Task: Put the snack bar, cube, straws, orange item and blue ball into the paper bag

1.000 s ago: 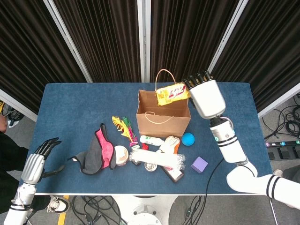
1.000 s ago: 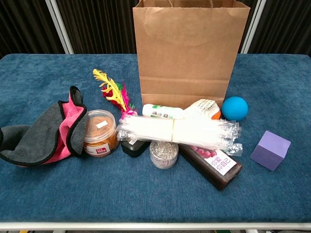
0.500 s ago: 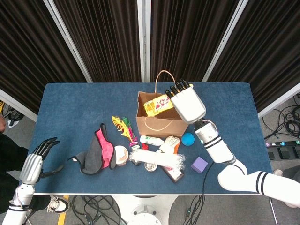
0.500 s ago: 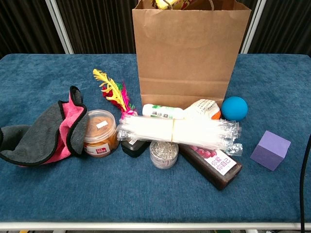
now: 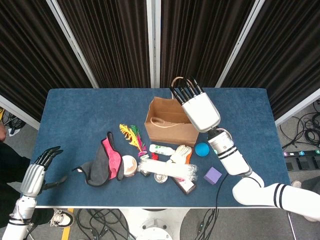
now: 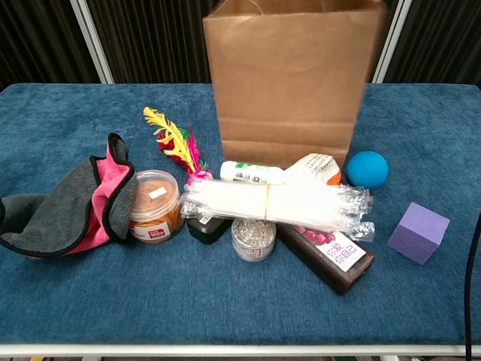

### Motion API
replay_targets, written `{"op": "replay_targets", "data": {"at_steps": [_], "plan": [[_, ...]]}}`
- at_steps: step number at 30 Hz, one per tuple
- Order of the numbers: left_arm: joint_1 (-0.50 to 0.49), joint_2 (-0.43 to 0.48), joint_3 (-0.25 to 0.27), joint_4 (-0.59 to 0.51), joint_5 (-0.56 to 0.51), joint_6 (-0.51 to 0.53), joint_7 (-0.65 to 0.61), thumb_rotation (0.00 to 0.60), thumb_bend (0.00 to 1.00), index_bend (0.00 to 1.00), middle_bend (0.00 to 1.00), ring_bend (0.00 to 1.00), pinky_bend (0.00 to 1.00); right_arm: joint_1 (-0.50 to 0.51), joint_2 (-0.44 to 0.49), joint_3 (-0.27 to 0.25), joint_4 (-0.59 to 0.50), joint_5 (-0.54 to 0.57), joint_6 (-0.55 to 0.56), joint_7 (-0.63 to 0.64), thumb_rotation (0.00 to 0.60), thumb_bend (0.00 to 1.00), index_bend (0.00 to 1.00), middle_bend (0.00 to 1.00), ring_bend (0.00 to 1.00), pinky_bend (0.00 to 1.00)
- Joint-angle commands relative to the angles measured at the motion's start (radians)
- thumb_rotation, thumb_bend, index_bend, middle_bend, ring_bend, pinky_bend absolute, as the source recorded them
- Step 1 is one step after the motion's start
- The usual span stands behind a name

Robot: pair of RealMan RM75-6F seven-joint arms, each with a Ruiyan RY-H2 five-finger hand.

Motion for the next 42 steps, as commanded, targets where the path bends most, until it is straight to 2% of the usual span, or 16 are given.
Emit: {"op": "replay_targets", "data": {"at_steps": [1, 4, 8, 13, 18, 25, 29, 33, 38, 42], "plan": [[-0.001, 0.000, -0.001, -0.001, 0.000, -0.001, -0.001, 0.600, 0.24, 0.24, 0.23, 0.15, 0.24, -0.022, 0.026, 0.013, -0.024, -0.009, 0.044, 0.020, 0.600, 0.11, 0.09, 0.20, 0.07, 0.05], [-0.002, -0.001, 0.000, -0.001, 0.001, -0.002, -0.002, 0.600, 0.24, 0.24, 0.23, 0.15, 0.24, -0.065, 0.082, 0.021, -0.066, -0.019, 0.096, 0.048, 0.600, 0.10, 0.09, 0.23, 0.08, 0.06], [-0.003, -0.005, 0.001, -0.001, 0.002, -0.004, -0.005, 0.600, 0.24, 0.24, 0.23, 0.15, 0.24, -0.177, 0.160, -0.001, -0.152, 0.005, 0.173, 0.137, 0.600, 0.02, 0.09, 0.24, 0.10, 0.06], [-0.007, -0.010, 0.007, 0.001, 0.010, -0.007, -0.002, 0.600, 0.24, 0.24, 0.23, 0.15, 0.24, -0.320, 0.220, -0.090, -0.224, 0.022, 0.200, 0.290, 0.600, 0.00, 0.10, 0.24, 0.10, 0.10], [-0.006, -0.011, 0.010, -0.004, 0.014, -0.005, 0.007, 0.600, 0.24, 0.24, 0.23, 0.15, 0.24, -0.434, 0.223, -0.204, -0.251, -0.012, 0.176, 0.462, 0.600, 0.00, 0.10, 0.25, 0.10, 0.12], [-0.004, -0.010, 0.015, -0.015, 0.021, 0.003, 0.020, 0.600, 0.24, 0.24, 0.23, 0.15, 0.24, -0.511, 0.137, -0.289, -0.214, -0.101, 0.157, 0.634, 0.600, 0.00, 0.12, 0.24, 0.10, 0.14], [-0.001, -0.004, 0.019, -0.021, 0.023, 0.005, 0.024, 0.600, 0.24, 0.24, 0.23, 0.15, 0.24, -0.544, 0.093, -0.340, -0.197, -0.139, 0.144, 0.649, 0.600, 0.00, 0.14, 0.25, 0.10, 0.15], [0.003, 0.000, 0.021, -0.025, 0.023, 0.008, 0.023, 0.600, 0.24, 0.24, 0.23, 0.15, 0.24, -0.566, 0.077, -0.366, -0.205, -0.116, 0.136, 0.589, 0.600, 0.00, 0.14, 0.25, 0.11, 0.15], [0.004, -0.004, 0.020, -0.023, 0.022, 0.010, 0.021, 0.600, 0.24, 0.24, 0.23, 0.15, 0.24, -0.582, 0.052, -0.364, -0.206, -0.068, 0.143, 0.501, 0.600, 0.00, 0.14, 0.24, 0.12, 0.16], [0.005, -0.009, 0.018, -0.017, 0.021, 0.014, 0.019, 0.600, 0.24, 0.24, 0.23, 0.15, 0.24, -0.593, 0.013, -0.355, -0.185, -0.038, 0.129, 0.517, 0.600, 0.00, 0.14, 0.25, 0.12, 0.16]]}}
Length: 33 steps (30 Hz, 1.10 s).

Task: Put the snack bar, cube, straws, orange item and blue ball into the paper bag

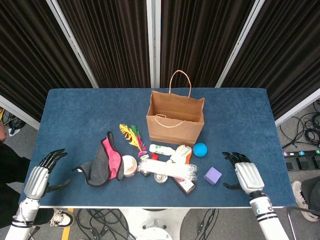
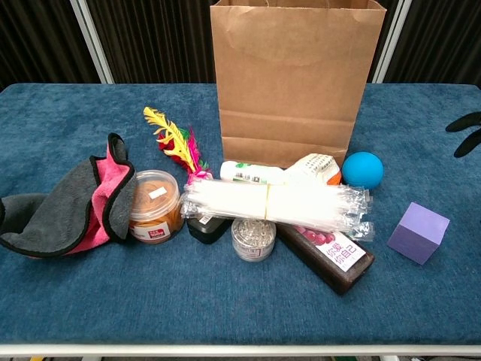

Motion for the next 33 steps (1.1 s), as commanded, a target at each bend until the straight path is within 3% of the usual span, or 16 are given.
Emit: {"op": "replay_targets", "data": {"at_steps": [1, 11, 33], "plan": [[0.000, -0.001, 0.000, 0.003, 0.000, 0.001, -0.001, 0.600, 0.24, 0.24, 0.23, 0.15, 0.24, -0.011, -0.033, 0.007, 0.022, 0.024, -0.014, 0.022, 0.600, 0.00, 0.14, 0.25, 0.13, 0.16], [0.003, 0.003, 0.000, 0.014, -0.001, 0.003, -0.006, 0.600, 0.24, 0.24, 0.23, 0.15, 0.24, -0.023, -0.143, 0.022, 0.120, 0.042, -0.040, 0.033, 0.600, 0.00, 0.14, 0.24, 0.13, 0.16], [0.017, -0.012, 0.002, 0.073, -0.004, 0.018, -0.028, 0.600, 0.24, 0.24, 0.23, 0.15, 0.24, -0.027, -0.250, 0.051, 0.190, 0.081, -0.068, -0.012, 0.600, 0.00, 0.14, 0.25, 0.15, 0.20]]}}
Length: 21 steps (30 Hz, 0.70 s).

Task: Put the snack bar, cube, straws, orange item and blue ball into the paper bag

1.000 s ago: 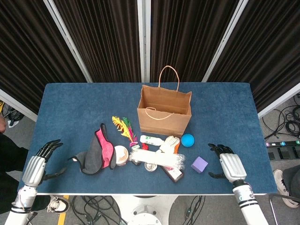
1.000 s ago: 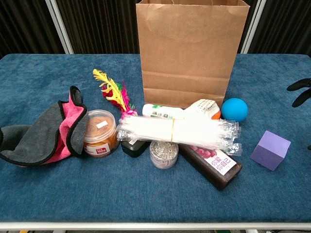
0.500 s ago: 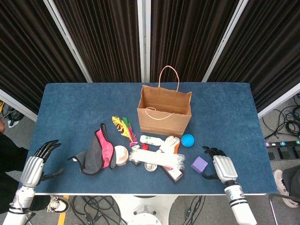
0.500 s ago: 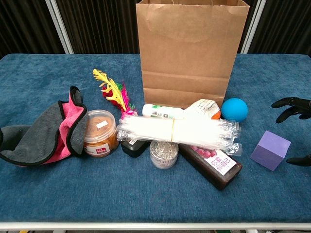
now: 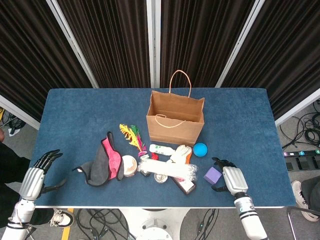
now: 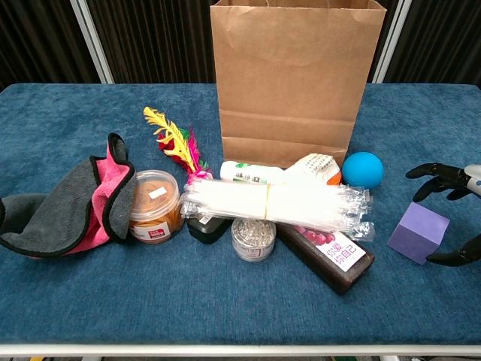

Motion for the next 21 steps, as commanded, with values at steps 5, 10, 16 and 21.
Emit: {"op": "replay_targets", "data": {"at_steps": [5, 10, 16, 21], "plan": [[0.001, -0.002, 0.000, 0.009, 0.001, 0.002, -0.009, 0.600, 0.24, 0.24, 0.23, 0.15, 0.24, 0.001, -0.031, 0.013, 0.026, 0.005, -0.002, -0.005, 0.600, 0.03, 0.15, 0.28, 0.18, 0.23], [0.002, -0.001, 0.000, 0.011, 0.000, 0.002, -0.013, 0.600, 0.24, 0.24, 0.23, 0.15, 0.24, 0.001, -0.048, 0.018, 0.035, 0.004, 0.001, -0.015, 0.600, 0.08, 0.19, 0.32, 0.23, 0.30], [0.001, -0.002, -0.001, 0.011, -0.001, 0.000, -0.017, 0.600, 0.24, 0.24, 0.23, 0.15, 0.24, -0.006, -0.059, 0.018, 0.041, 0.001, 0.012, -0.030, 0.600, 0.13, 0.22, 0.35, 0.27, 0.35], [0.001, -0.003, 0.001, 0.011, 0.000, 0.000, -0.017, 0.600, 0.24, 0.24, 0.23, 0.15, 0.24, -0.013, -0.062, 0.020, 0.043, -0.007, 0.024, -0.033, 0.600, 0.20, 0.25, 0.37, 0.30, 0.39]]}}
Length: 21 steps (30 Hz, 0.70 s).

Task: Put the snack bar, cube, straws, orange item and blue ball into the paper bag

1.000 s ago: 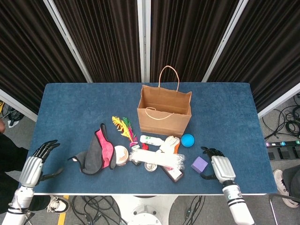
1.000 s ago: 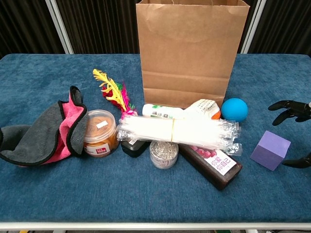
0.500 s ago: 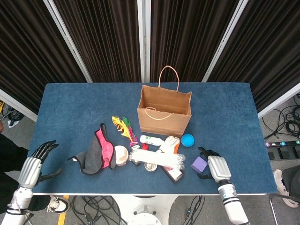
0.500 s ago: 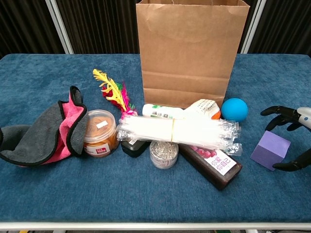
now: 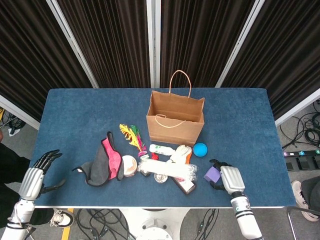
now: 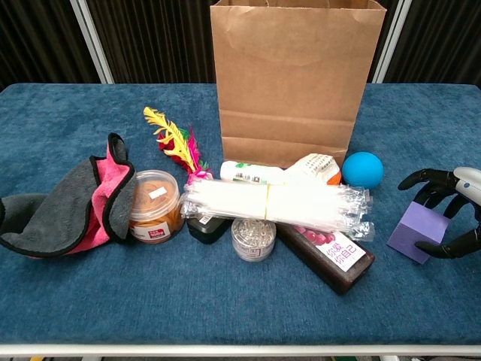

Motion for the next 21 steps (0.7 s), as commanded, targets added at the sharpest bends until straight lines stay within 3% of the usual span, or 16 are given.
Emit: {"op": "replay_targets", "data": {"at_steps": [1, 8, 17, 21], "plan": [[0.000, 0.000, 0.001, 0.000, 0.001, -0.001, 0.001, 0.600, 0.24, 0.24, 0.23, 0.15, 0.24, -0.003, -0.001, 0.001, 0.000, -0.005, 0.006, 0.000, 0.600, 0.21, 0.26, 0.38, 0.31, 0.40], [-0.001, 0.002, -0.001, -0.005, -0.002, -0.003, -0.003, 0.600, 0.24, 0.24, 0.23, 0.15, 0.24, -0.006, 0.022, 0.005, -0.035, -0.032, 0.019, 0.001, 0.600, 0.26, 0.27, 0.39, 0.32, 0.42], [-0.008, 0.000, -0.001, -0.017, 0.005, -0.006, 0.003, 0.600, 0.24, 0.24, 0.23, 0.15, 0.24, -0.045, 0.196, 0.024, -0.336, -0.268, 0.218, -0.061, 0.600, 0.26, 0.29, 0.40, 0.33, 0.43], [-0.012, 0.001, -0.001, -0.026, 0.012, -0.003, 0.009, 0.600, 0.24, 0.24, 0.23, 0.15, 0.24, -0.048, 0.277, 0.070, -0.452, -0.343, 0.282, -0.115, 0.600, 0.26, 0.29, 0.40, 0.33, 0.44]]}}
